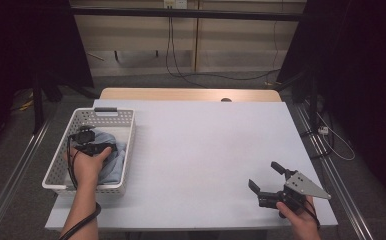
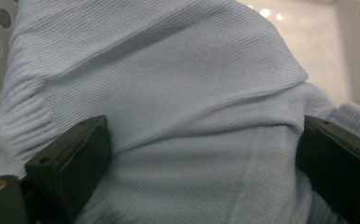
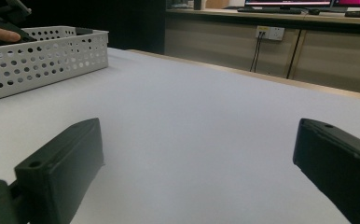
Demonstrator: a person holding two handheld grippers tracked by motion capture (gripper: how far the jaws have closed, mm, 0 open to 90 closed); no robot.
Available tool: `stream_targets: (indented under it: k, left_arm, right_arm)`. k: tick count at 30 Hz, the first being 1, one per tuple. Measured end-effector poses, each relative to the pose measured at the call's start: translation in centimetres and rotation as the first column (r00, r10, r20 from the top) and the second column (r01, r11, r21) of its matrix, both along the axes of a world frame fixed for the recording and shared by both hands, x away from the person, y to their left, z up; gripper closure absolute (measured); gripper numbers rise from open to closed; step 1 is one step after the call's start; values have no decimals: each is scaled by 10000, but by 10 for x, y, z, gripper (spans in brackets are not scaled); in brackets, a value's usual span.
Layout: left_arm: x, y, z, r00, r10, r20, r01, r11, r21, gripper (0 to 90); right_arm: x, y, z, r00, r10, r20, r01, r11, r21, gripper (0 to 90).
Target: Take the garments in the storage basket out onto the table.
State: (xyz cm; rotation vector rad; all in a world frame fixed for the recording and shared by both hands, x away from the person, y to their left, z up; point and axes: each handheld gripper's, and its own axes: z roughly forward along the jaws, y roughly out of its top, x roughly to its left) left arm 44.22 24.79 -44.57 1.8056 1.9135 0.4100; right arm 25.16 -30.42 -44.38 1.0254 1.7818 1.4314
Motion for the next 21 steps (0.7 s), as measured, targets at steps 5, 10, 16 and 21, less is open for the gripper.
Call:
stream_targets:
  k: [5,10,16,21]
  left_arm:
    - [0,0,1,9999,-140,-46,140,9999,-28,86]
    - [1,-1,3,9994,-336,-82,336,9994,-57,135]
    - [3,-2,5,9983,-541,-197,539,9985,-133,205]
    - [3,-4,6,9963,-844,-141,839,9959,-339,321]
  right_arm:
    - [0,0,0,10000,37,-6,-37,10000,20,11]
    - [0,1,0,10000,46,0,-46,10000,-20,11]
    - [0,1,0,10000,37,2,-37,10000,-36,11]
    - [0,1,0,10000,45,-2,-45,10000,-30,11]
